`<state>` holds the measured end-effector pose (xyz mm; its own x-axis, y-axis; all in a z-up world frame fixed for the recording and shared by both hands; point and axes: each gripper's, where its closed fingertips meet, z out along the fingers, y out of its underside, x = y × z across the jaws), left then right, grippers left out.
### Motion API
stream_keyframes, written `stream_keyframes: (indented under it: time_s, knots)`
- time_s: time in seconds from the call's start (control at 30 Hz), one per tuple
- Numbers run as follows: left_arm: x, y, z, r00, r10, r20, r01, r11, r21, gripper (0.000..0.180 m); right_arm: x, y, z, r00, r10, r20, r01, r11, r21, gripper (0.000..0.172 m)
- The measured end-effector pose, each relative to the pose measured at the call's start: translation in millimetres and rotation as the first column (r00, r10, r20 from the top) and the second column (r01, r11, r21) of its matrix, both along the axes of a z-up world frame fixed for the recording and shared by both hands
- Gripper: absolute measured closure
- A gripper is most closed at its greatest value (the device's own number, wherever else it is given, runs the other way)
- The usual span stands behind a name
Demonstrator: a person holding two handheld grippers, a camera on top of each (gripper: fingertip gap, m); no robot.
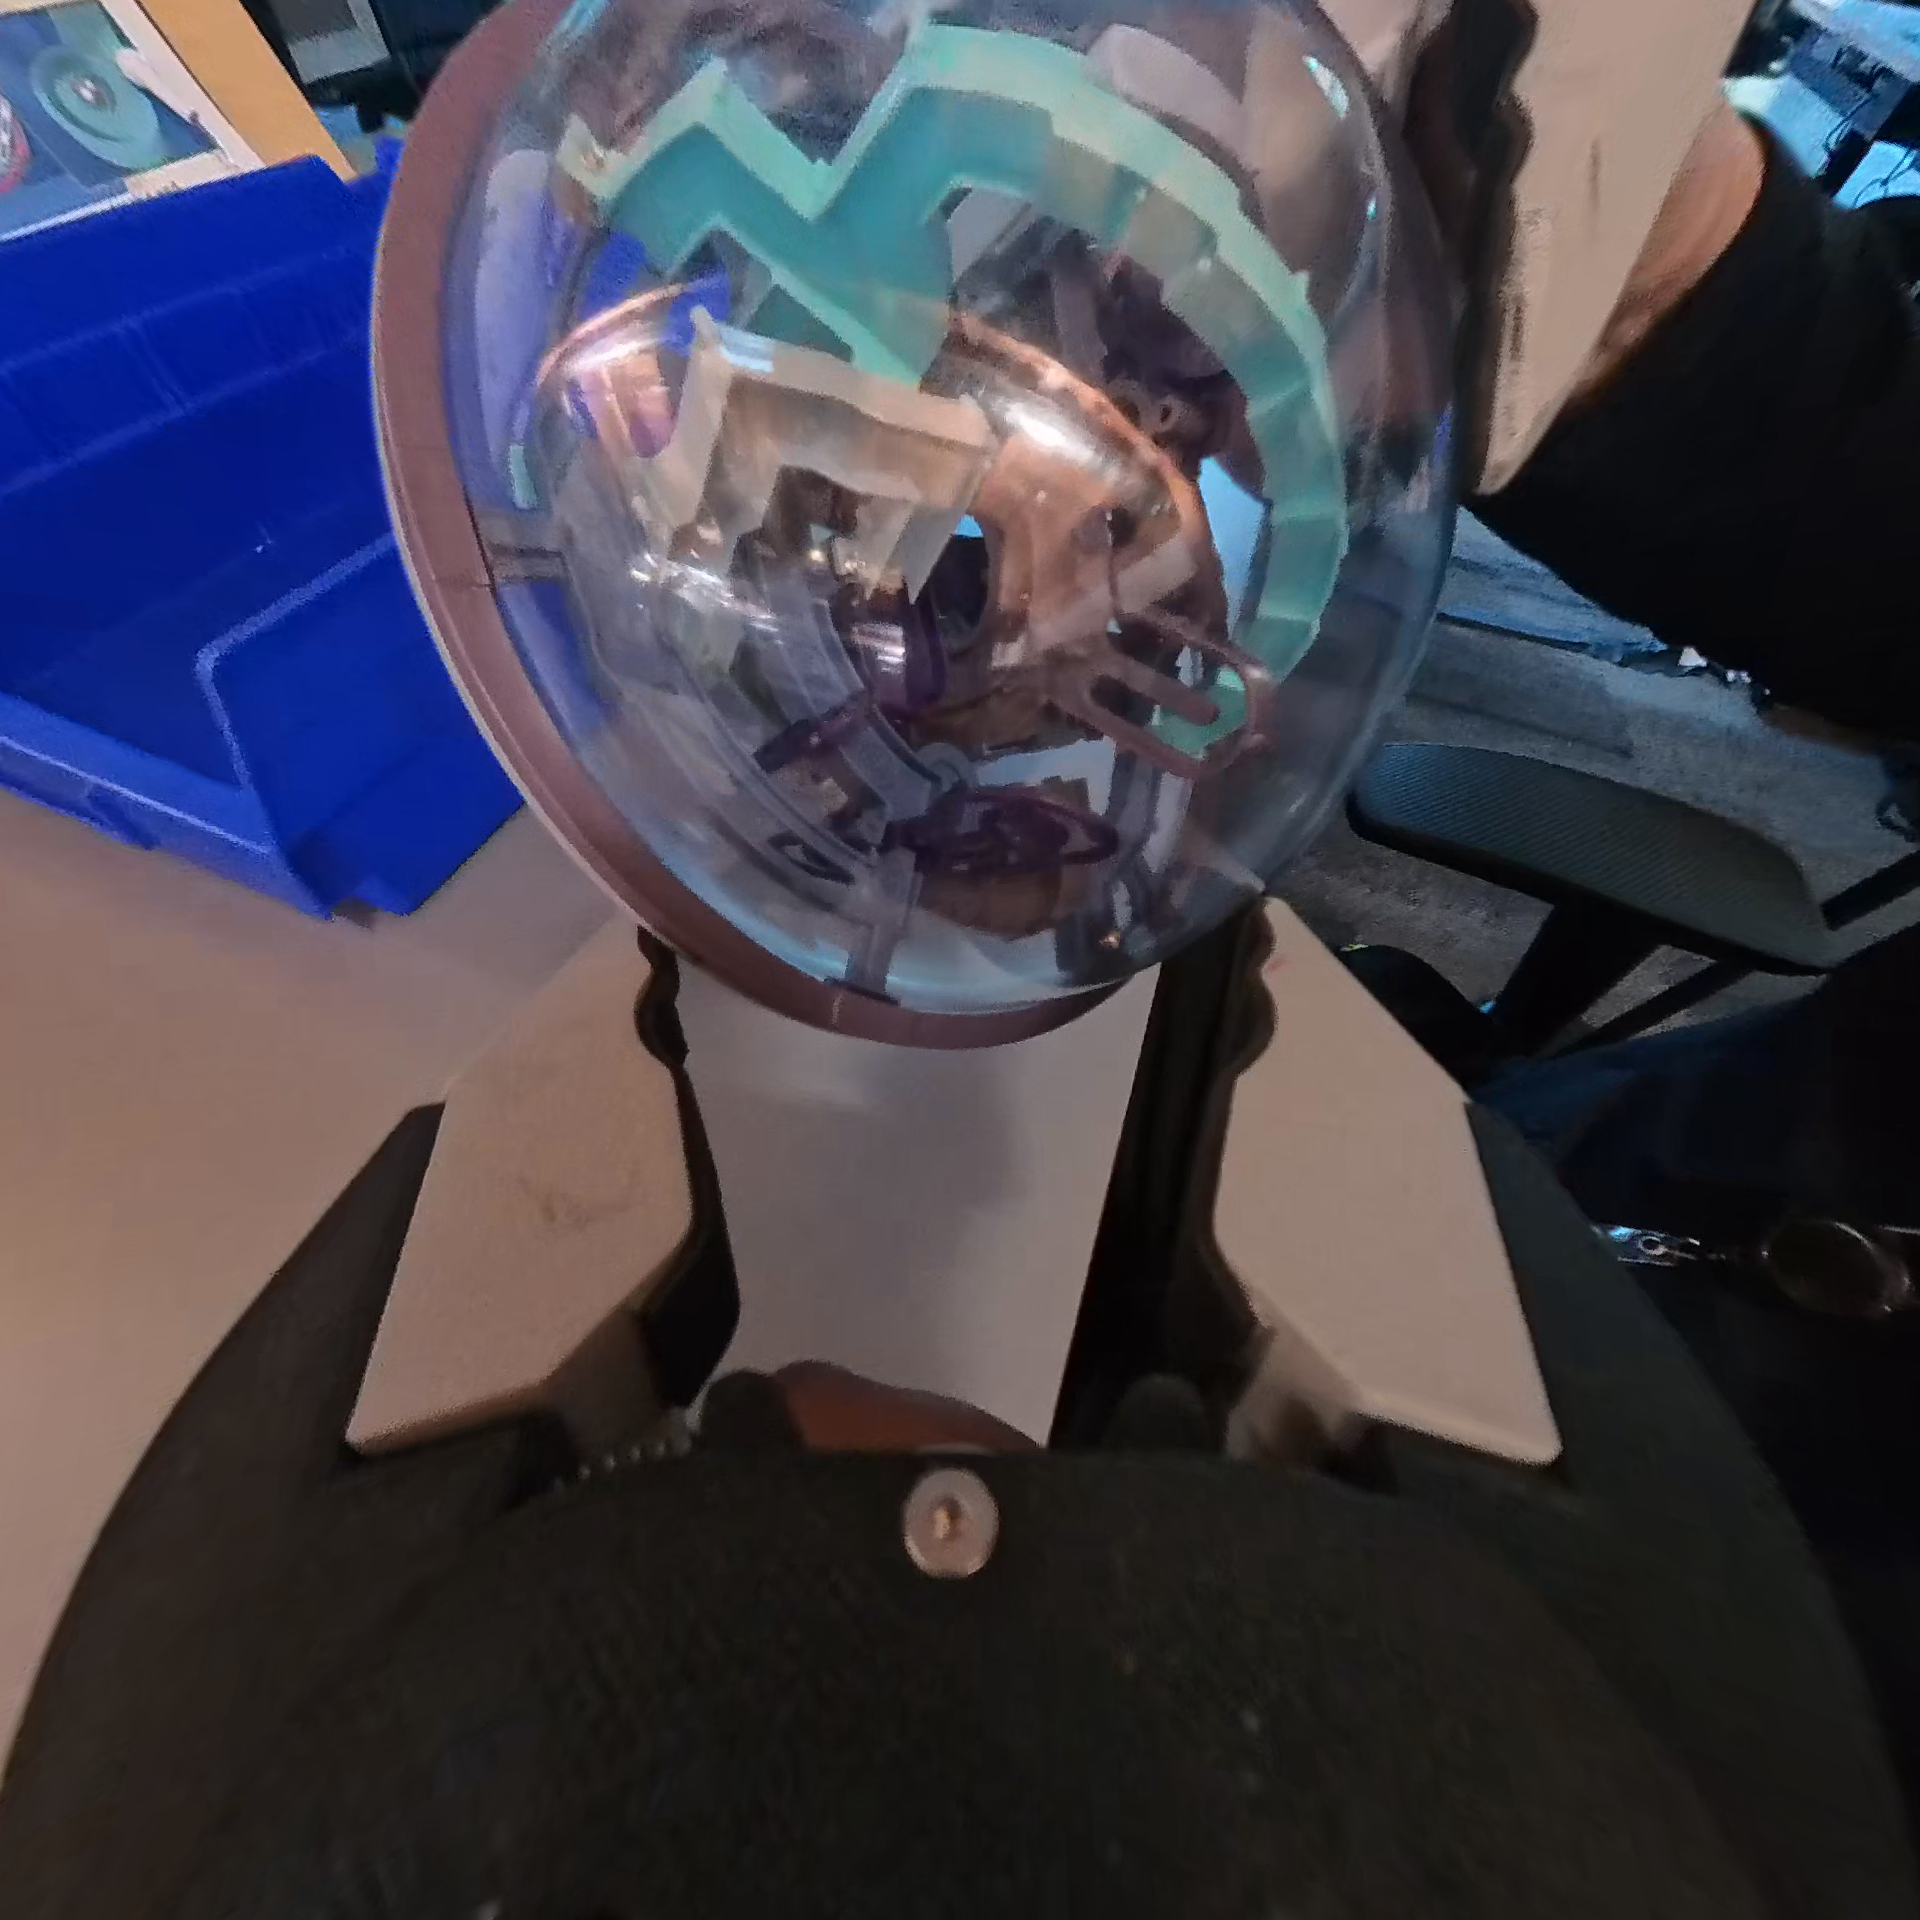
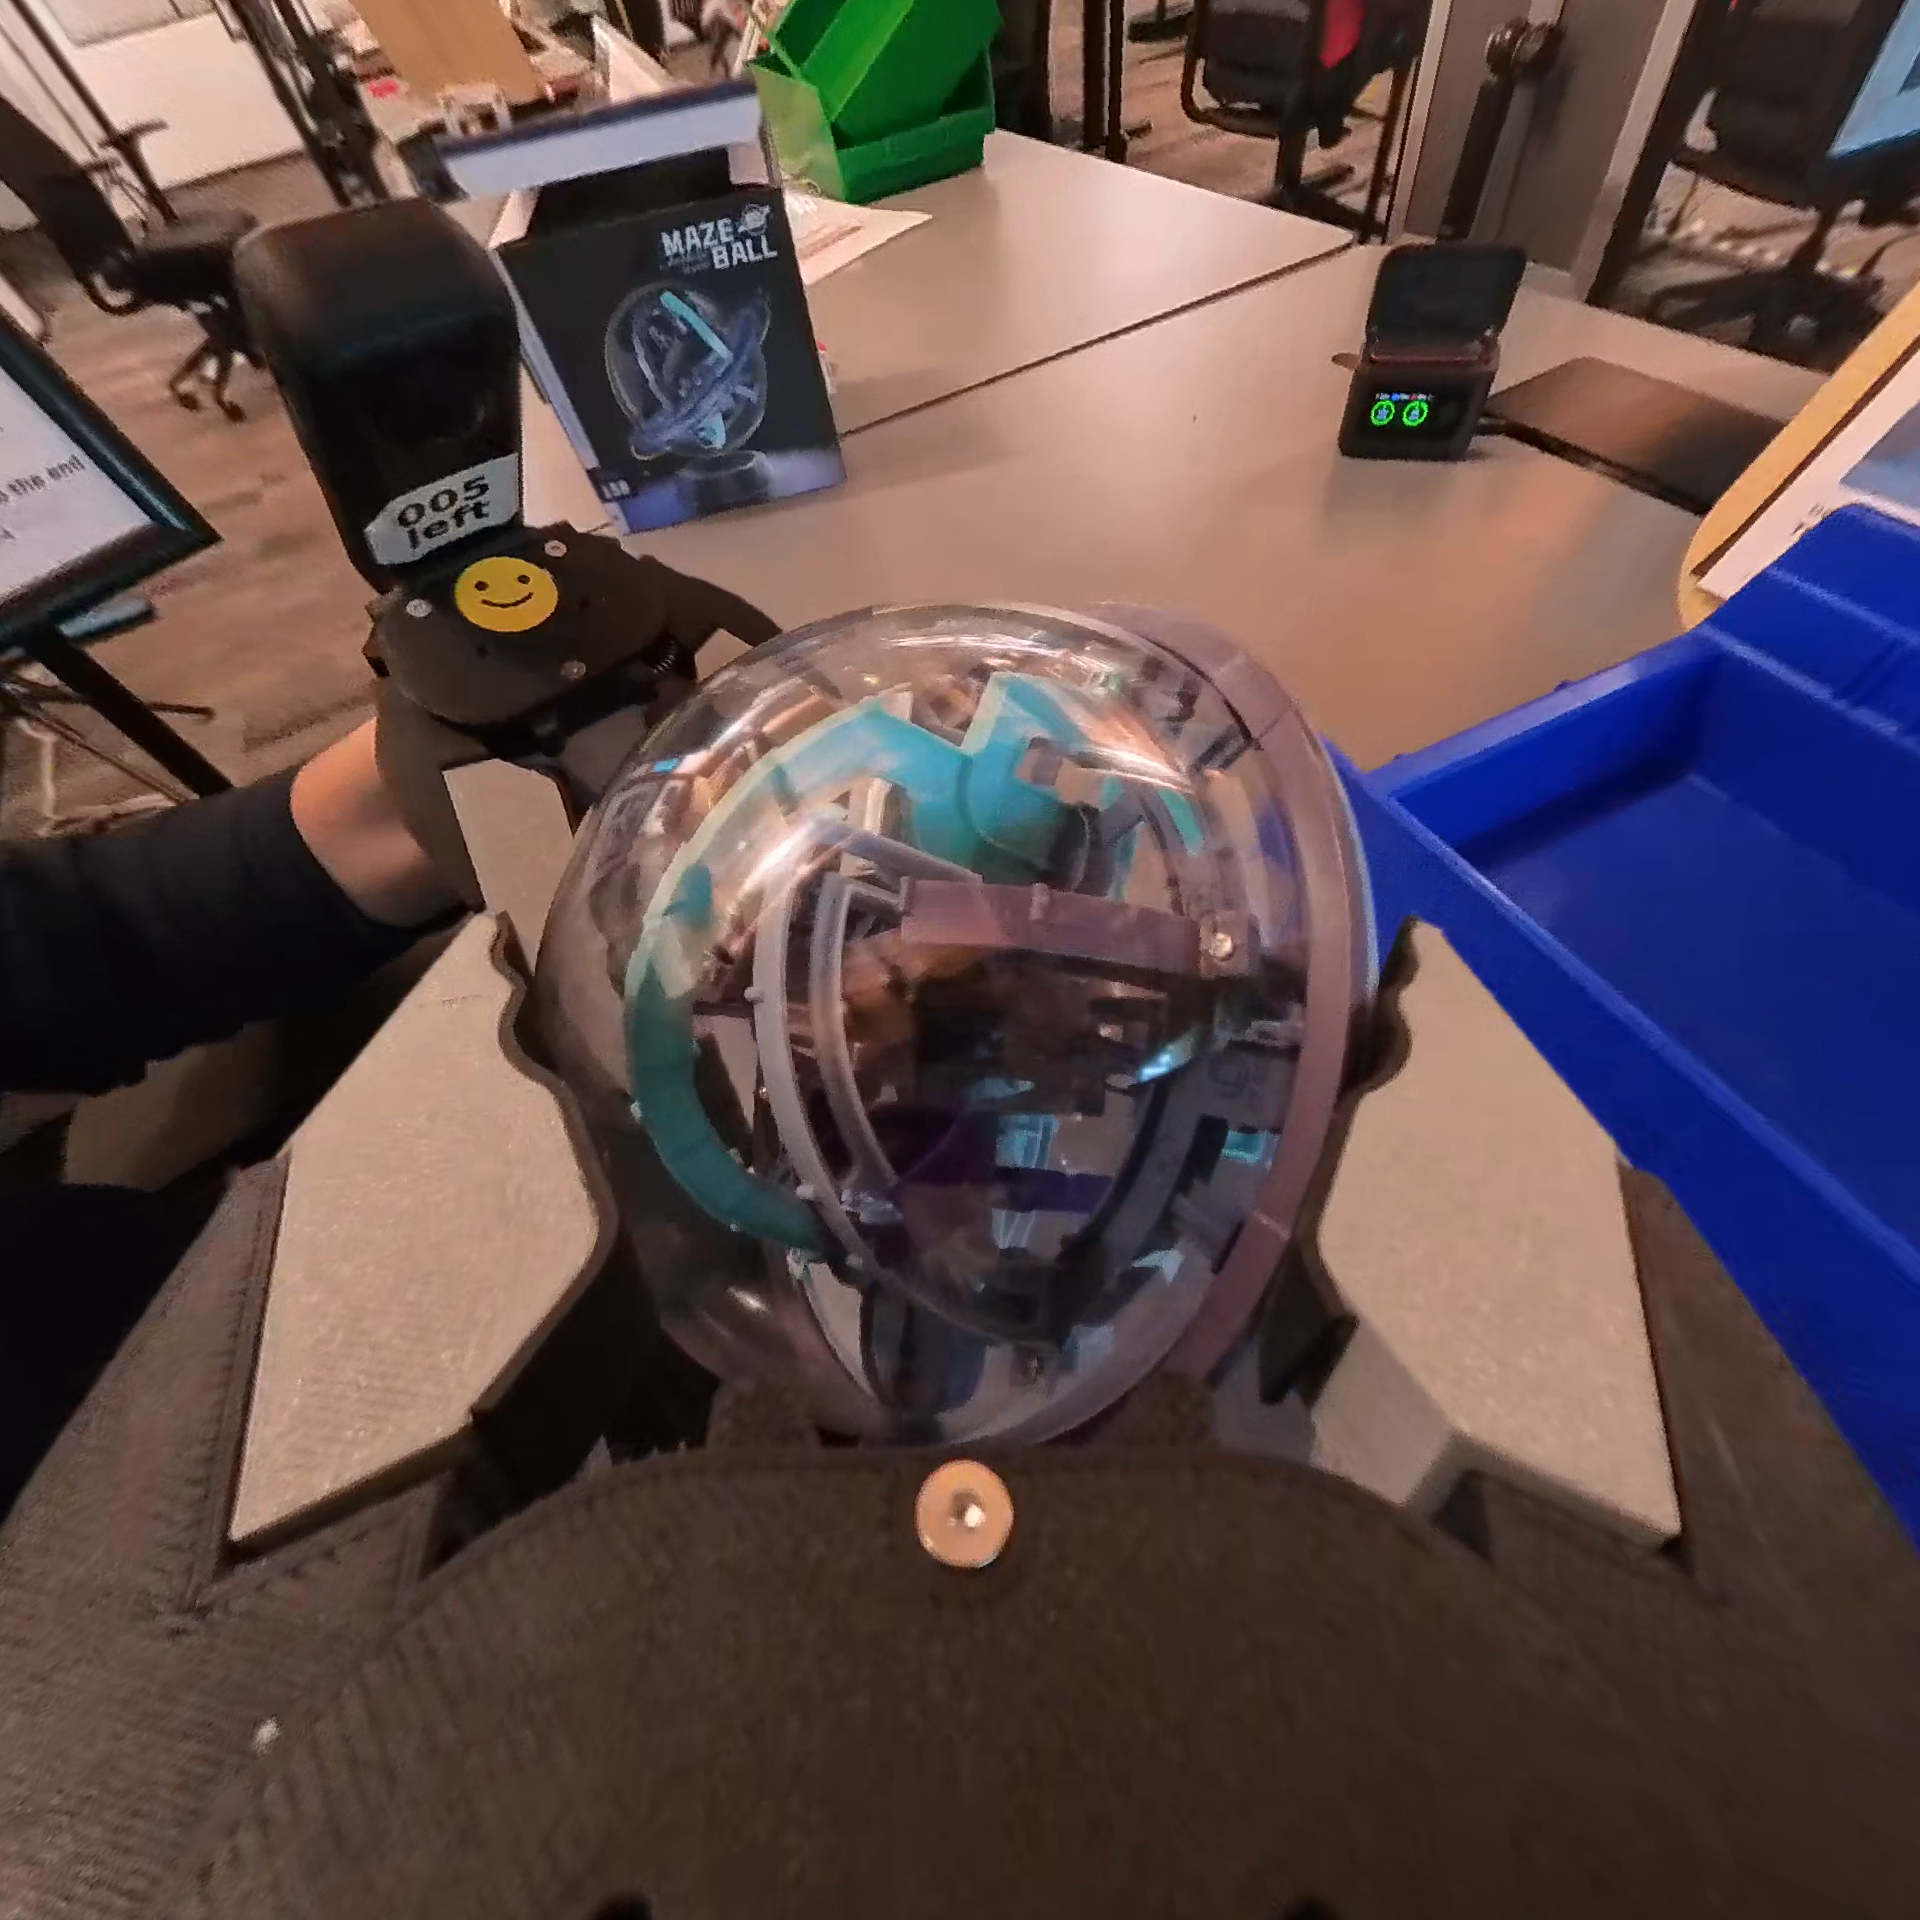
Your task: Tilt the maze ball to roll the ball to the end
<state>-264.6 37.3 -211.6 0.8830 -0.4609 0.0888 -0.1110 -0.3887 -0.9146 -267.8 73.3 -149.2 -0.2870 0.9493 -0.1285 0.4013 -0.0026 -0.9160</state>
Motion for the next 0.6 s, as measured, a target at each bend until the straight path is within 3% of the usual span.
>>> stream_keyframes:
  time_s: [0.6]
  knots:
    - [2.3,3.3,-16.9,0.999,-0.020,-0.037,0.020,1.000,-0.017,0.086,7.1,20.1,-25.0,0.998,-0.022,0.053,0.038,0.941,-0.336,0.020]
